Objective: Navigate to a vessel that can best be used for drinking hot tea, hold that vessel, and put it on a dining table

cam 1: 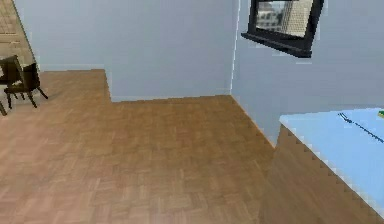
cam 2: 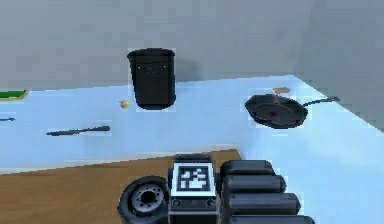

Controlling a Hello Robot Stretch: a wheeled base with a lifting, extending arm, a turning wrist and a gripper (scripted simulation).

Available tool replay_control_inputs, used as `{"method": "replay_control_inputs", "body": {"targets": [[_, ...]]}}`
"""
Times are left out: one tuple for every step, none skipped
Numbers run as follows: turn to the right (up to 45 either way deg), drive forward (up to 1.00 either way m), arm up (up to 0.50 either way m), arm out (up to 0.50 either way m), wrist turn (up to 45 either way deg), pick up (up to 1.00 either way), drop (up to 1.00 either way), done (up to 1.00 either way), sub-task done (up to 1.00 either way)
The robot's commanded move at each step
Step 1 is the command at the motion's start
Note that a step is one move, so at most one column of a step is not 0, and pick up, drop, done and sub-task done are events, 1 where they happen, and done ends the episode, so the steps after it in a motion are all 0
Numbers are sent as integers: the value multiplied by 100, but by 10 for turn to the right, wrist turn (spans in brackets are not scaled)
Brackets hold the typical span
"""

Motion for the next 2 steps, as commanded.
{"method": "replay_control_inputs", "body": {"targets": [[0,30,0,0,0,0,0,0,0],[-450,0,0,0,0,0,0,0,0]]}}
